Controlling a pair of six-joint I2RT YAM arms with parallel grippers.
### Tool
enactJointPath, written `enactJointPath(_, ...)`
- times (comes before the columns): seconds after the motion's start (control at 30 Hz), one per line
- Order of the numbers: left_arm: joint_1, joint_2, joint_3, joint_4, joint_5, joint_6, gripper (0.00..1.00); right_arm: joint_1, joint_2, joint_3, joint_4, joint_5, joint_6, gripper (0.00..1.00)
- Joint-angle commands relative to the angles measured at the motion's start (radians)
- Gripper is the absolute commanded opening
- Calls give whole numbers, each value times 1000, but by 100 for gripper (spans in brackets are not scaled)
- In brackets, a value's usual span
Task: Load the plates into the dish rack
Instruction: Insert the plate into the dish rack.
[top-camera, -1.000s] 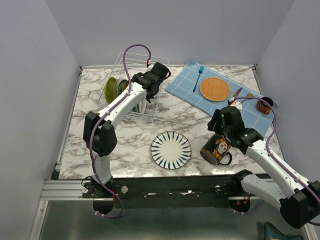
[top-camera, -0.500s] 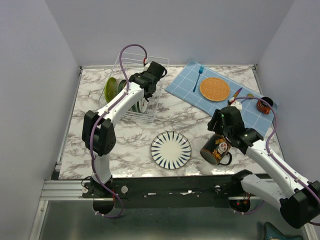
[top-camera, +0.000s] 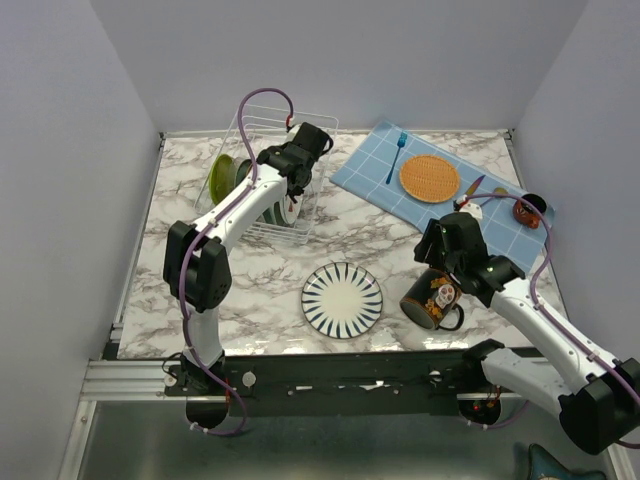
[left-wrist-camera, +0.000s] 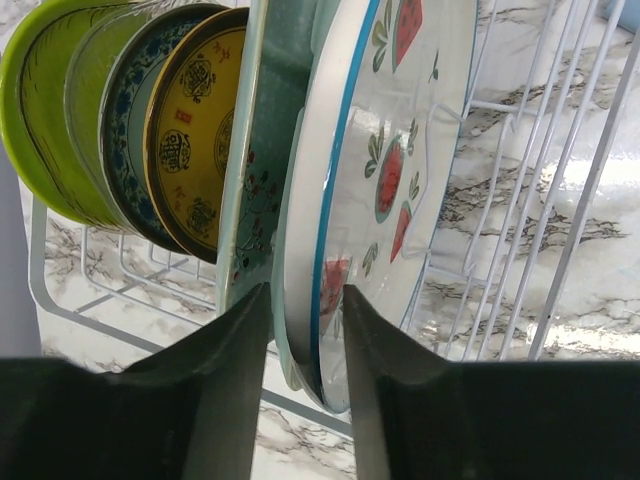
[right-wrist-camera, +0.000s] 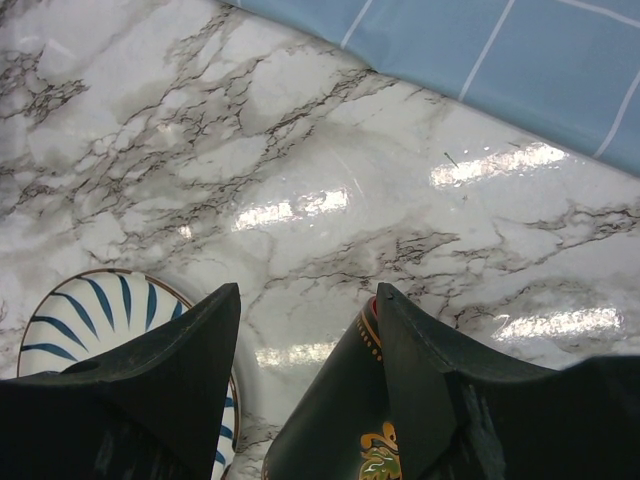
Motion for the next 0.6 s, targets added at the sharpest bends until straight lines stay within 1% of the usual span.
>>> enactJointPath(0.0,6,-58,8,9,-36,4,48,4,8,2,7,-16,4,65)
enactJointPath(0.07,6,-70,19,5,-51,2,53,4,8,1,7,-21,6,66)
enactJointPath(0.23,6,-104,28,17,-62,10,59,4,5,-2,8,-19,10,66)
enactJointPath(0.4,6,-138,31,34,-59,7,61,4,0,-8,7,-19,16,66)
enactJointPath(0.47,6,-179,7,78,-34,16,62,4,-3,-8,7,-16,13,66)
enactJointPath(0.5,6,-196,-9,101,-19,22,64,4,-4,-10,7,-15,12,66)
enactJointPath(0.53,6,-240,-48,123,-7,24,68,3,-4,-8,7,-15,9,66)
enactJointPath(0.57,6,-265,-77,187,18,30,73,4,-1,-8,14,-18,6,66)
